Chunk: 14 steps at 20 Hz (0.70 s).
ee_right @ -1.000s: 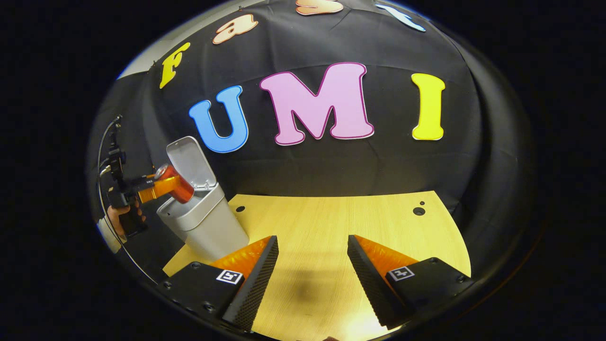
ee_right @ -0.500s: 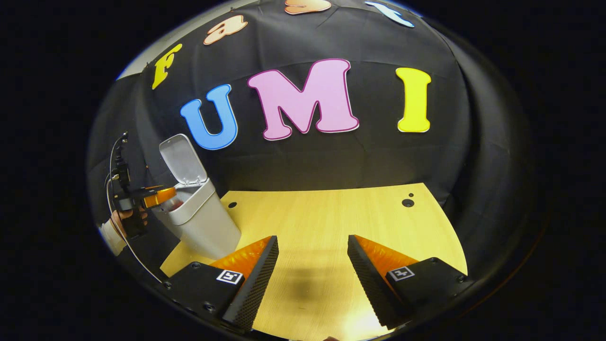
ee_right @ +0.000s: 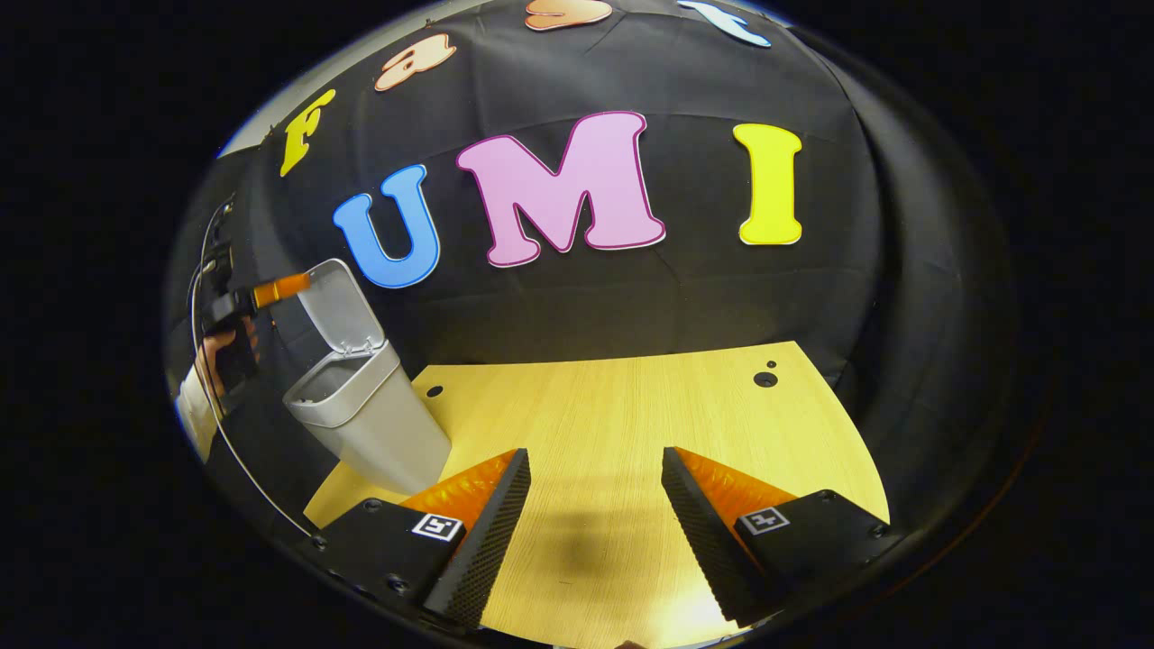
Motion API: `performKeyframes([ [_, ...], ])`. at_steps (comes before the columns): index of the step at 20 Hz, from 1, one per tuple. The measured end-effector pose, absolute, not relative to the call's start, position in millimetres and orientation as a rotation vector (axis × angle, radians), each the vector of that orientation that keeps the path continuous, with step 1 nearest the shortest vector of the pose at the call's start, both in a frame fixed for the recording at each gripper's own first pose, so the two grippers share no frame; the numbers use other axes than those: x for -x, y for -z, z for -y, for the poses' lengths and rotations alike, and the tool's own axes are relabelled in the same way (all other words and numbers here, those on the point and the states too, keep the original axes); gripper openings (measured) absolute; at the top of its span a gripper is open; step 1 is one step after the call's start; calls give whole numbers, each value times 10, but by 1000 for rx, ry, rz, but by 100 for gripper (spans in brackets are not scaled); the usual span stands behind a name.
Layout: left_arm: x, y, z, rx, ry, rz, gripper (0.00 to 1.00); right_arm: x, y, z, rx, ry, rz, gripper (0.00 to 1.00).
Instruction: Press the lid of the desktop garbage bin to open it, pick up the crumpled paper on the desktop and throw it into the bin, then pick up the pop can on the desktop and drop it into the bin, and finally close the garbage bin lid.
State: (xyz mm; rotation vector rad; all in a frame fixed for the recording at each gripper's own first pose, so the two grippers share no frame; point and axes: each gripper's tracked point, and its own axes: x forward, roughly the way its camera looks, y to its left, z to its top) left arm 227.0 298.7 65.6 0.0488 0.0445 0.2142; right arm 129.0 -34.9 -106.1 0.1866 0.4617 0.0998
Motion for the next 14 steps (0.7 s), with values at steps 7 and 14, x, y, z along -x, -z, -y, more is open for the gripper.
performKeyframes([
  [7,-2828,-827,-3269,-88,-229,-76,93,-1291,1140,377,-210,-87,-471,95],
  [14,-2930,-521,-3266,-55,-189,-219,92,-1304,1172,376,-222,-83,-480,95],
])
